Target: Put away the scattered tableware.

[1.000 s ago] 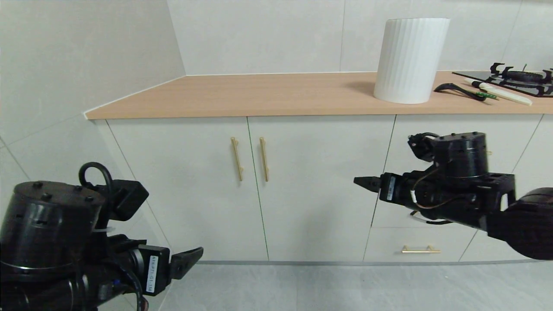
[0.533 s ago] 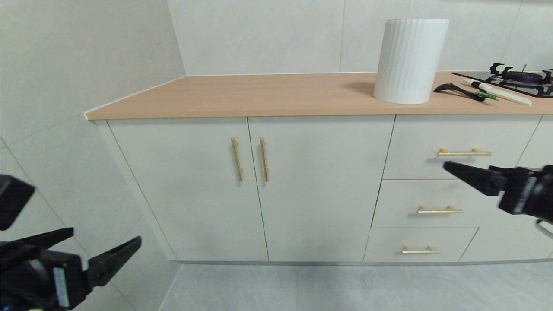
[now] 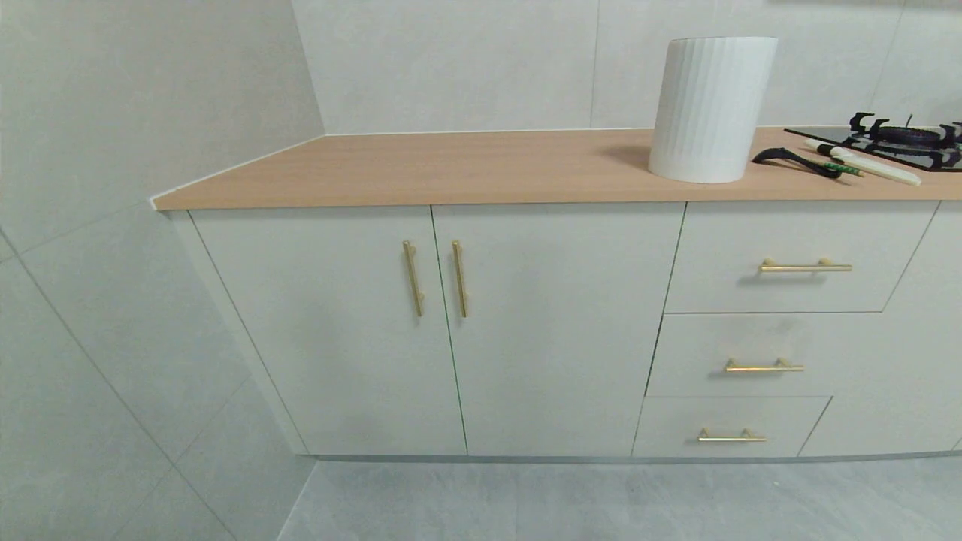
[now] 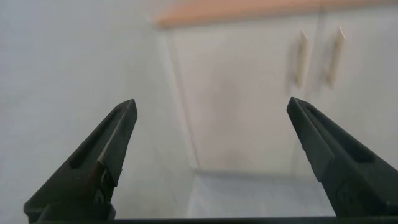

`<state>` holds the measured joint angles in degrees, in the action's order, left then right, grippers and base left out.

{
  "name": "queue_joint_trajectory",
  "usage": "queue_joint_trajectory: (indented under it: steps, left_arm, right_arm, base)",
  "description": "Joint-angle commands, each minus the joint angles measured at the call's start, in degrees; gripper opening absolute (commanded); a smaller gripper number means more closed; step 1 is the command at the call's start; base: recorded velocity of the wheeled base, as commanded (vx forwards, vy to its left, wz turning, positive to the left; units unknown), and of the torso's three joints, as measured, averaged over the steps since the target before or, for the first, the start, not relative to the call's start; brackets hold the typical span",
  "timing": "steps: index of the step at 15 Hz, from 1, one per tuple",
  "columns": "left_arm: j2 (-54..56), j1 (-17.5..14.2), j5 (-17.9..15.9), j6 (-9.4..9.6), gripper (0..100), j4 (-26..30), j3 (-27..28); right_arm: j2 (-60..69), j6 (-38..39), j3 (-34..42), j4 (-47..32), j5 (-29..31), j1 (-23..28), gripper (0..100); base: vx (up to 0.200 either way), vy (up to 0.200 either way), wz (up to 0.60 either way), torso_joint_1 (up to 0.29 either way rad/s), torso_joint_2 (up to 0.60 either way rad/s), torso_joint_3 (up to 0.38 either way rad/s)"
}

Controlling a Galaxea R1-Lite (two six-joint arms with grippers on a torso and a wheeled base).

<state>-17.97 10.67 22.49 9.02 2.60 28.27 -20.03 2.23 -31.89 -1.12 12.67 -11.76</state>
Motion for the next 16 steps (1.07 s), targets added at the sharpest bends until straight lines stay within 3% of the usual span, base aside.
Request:
queue_joint_trajectory:
  steps: [1, 3, 4, 6, 8, 11, 12, 13, 14, 15, 16]
  left_arm:
    - [10.23, -4.78, -0.08, 0.38, 100, 1.36, -0.23]
    - [12.7, -8.03, -0.17, 0.3, 100, 3.03, -1.38]
    - [16.04, -10.49, -0.26, 0.3, 100, 3.91, -4.45]
    - [17.97, -11.02, -0.34, -0.85, 100, 3.47, -9.2]
    - [17.97, -11.02, -0.43, -4.01, 100, 3.47, -10.69]
    - [17.97, -11.02, -0.78, -4.54, 100, 1.89, -16.4]
    - [17.97, -11.02, -1.84, -5.15, 100, 0.48, -18.16]
    - [17.97, -11.02, -5.27, -5.42, 100, -1.45, -20.89]
    - [17.97, -11.02, -5.79, -5.42, 100, -1.63, -21.33]
    - [17.97, -11.02, -10.01, -5.42, 100, -4.44, -24.31]
    - [17.97, -11.02, -12.74, -5.42, 100, -5.23, -25.28]
  right_arm:
    - [14.32, -3.55, -1.95, -7.49, 0.08, 5.79, 100]
    - [14.32, -2.32, -1.77, -7.58, 2.71, 6.05, 100]
    - [14.32, 0.05, -1.42, -7.58, 4.91, 6.14, 100]
    - [16.43, -0.03, -0.45, -8.19, 4.12, 10.27, 100]
    - [20.03, -1.0, 2.97, -9.34, 2.54, 11.85, 100]
    - [20.03, -1.0, 12.73, -9.07, 2.8, 11.85, 100]
    - [19.94, -1.18, 16.77, -8.02, 2.36, 11.94, 100]
    - [20.03, -1.53, 23.54, -2.13, -0.36, 11.85, 100]
    - [19.94, -1.7, 24.77, -0.81, -1.06, 11.85, 100]
    - [20.03, -3.73, 31.89, 7.54, -4.32, 11.85, 100]
    - [20.03, -3.64, 31.8, 5.08, -5.2, 11.85, 100]
  base:
    - [0.0, 0.0, 0.0, 0.0, 0.0, 0.0]
    - [0.0, 0.0, 0.0, 0.0, 0.0, 0.0]
    - [0.0, 0.0, 0.0, 0.0, 0.0, 0.0]
    - [0.0, 0.0, 0.0, 0.0, 0.0, 0.0]
    - [0.0, 0.0, 0.0, 0.0, 0.0, 0.0]
    - [0.0, 0.0, 0.0, 0.0, 0.0, 0.0]
    - [0.0, 0.0, 0.0, 0.0, 0.0, 0.0]
    - [0.0, 0.0, 0.0, 0.0, 0.0, 0.0]
    - [0.0, 0.0, 0.0, 0.0, 0.0, 0.0]
    - [0.0, 0.0, 0.0, 0.0, 0.0, 0.0]
    - [0.0, 0.0, 0.0, 0.0, 0.0, 0.0]
